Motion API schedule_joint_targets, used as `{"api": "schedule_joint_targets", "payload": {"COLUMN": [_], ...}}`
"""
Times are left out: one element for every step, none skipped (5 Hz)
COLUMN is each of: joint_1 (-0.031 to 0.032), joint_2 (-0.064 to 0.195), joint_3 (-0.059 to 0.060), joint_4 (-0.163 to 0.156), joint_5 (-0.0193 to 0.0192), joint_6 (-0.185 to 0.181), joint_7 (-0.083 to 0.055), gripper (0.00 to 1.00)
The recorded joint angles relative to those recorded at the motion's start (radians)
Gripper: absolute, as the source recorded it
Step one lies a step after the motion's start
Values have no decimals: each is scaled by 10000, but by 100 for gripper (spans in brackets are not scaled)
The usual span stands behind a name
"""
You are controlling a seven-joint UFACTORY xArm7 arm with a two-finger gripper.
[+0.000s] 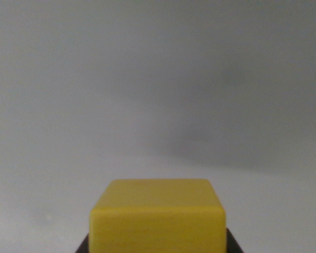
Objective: Pick yellow cube
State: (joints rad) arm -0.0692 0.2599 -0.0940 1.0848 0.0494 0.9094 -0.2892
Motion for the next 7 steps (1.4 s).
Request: {"api": "schedule_joint_targets", "payload": {"joint_1": [7, 7, 15, 15, 22, 22, 29], "joint_2": [-198, -198, -400, -400, -607, -607, -804], "joint_3": [-9, -9, -18, -18, -27, -27, -35], "joint_4": [252, 252, 508, 508, 771, 771, 1023], "joint_5": [-31, -31, -63, -63, -96, -96, -127], "joint_6": [449, 449, 906, 906, 1374, 1374, 1822], "joint_7": [25, 25, 51, 51, 78, 78, 103], "gripper": [100, 100, 100, 100, 100, 100, 100]}}
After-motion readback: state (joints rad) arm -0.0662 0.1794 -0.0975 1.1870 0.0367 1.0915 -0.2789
